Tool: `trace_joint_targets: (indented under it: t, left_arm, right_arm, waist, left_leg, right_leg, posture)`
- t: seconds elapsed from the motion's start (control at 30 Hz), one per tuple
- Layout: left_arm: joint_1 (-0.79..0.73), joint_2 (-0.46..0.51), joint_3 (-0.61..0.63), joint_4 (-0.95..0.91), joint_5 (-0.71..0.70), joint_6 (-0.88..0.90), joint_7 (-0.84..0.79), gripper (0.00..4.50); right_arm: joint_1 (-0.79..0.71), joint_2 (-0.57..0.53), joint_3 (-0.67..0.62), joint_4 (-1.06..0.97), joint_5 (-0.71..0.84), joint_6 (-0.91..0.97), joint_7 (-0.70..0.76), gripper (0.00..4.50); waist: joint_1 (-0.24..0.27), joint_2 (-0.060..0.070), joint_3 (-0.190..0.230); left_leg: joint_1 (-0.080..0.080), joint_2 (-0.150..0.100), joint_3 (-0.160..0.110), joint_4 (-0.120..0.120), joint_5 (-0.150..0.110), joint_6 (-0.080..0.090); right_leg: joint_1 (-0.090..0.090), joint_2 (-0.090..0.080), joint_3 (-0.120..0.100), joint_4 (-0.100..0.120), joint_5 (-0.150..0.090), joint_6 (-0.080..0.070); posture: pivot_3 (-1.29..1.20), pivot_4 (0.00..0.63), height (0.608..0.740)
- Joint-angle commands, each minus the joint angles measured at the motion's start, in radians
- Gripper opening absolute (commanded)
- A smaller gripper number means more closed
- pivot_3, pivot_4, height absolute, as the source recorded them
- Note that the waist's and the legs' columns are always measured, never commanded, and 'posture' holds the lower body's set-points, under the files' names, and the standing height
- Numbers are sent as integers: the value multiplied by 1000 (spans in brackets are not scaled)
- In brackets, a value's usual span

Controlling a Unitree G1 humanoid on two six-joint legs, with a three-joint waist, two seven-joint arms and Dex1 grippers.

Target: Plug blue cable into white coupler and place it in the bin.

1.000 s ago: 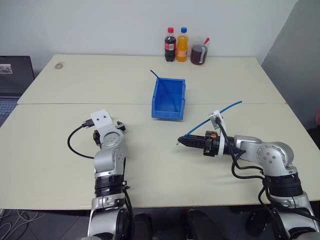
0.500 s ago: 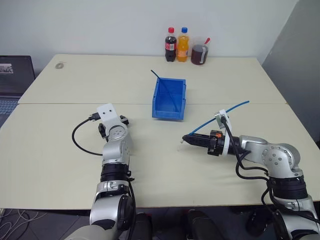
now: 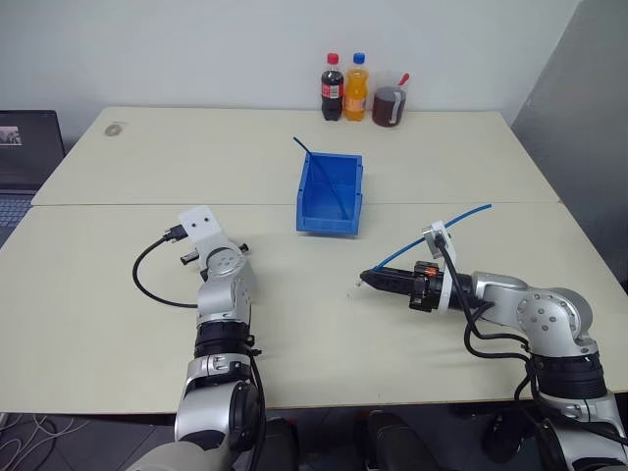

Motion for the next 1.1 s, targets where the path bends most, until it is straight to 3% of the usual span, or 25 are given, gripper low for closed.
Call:
trace_joint_targets:
  t: [0.03,0.2,0.27,0.4,0.6,0.8,1.1]
  left_arm:
    - [-7,13,4,-15,19,-18,5,759]
    - [18,39,-13,-40,-2,24,-80,759]
    - [89,130,-68,-94,-13,87,-262,759]
    - [213,394,-274,-151,22,-77,-764,759]
    - [303,536,-428,-365,-189,-209,-1448,759]
    - [286,529,-570,-322,-176,-338,-1738,759]
    - [181,433,-612,-67,-113,-504,-1848,759]
  right_arm:
    - [2,1,-21,-32,17,-3,0,194]
    - [1,2,-16,-32,11,-8,1,194]
    - [-3,-5,-23,-36,11,-9,1,194]
    - [-20,-22,-39,-26,-3,-30,8,194]
    - [-109,-82,88,-56,-155,-165,101,194]
    - [-225,-77,200,-43,-247,-260,195,194]
    - [-207,-143,412,2,-508,-508,366,194]
  waist:
    - [0,0,0]
    - [0,0,0]
    - [-3,0,0]
    - [-18,0,0]
    - [0,2,1]
    - [-1,2,1]
    - [-1,2,1]
  left_leg:
    - [0,0,0,0,0,0]
    - [0,0,0,0,0,0]
    - [0,0,0,0,0,0]
    - [5,1,3,-3,1,-1]
    - [4,1,4,-3,1,-2]
    - [3,1,5,-2,1,-1]
    - [3,2,4,-1,1,-1]
  right_leg:
    - [0,0,0,0,0,0]
    - [0,0,0,0,0,0]
    - [0,0,0,0,0,0]
    - [0,1,2,2,0,0]
    - [1,0,2,0,0,-1]
    - [-1,-1,3,-1,0,-1]
    - [-1,2,2,0,-1,-1]
  posture:
    - [0,150,740]
    - [0,150,740]
    - [0,150,740]
    - [0,150,740]
    - [0,150,740]
    - [0,150,740]
    - [0,150,740]
